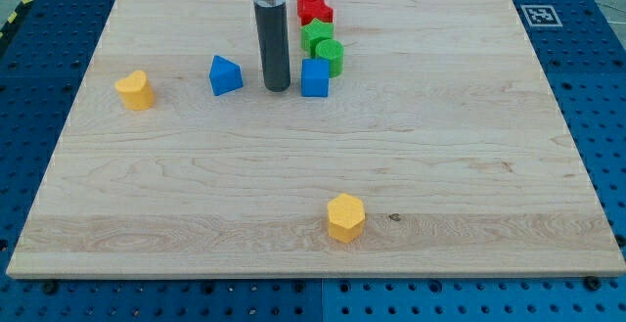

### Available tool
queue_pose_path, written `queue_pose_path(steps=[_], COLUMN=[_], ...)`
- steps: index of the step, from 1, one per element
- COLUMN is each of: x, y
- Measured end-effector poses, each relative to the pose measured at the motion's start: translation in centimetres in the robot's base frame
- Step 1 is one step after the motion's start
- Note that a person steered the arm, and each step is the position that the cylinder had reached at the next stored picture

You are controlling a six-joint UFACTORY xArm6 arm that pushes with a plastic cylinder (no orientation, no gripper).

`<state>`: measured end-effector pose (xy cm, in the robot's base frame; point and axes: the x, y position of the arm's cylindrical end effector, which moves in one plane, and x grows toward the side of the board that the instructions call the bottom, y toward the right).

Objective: Move the blue cube below the green circle

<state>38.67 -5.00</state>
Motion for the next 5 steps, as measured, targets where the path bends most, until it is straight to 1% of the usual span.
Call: queue_pose_path(steps=[5], x=[0.0], y=[2.4])
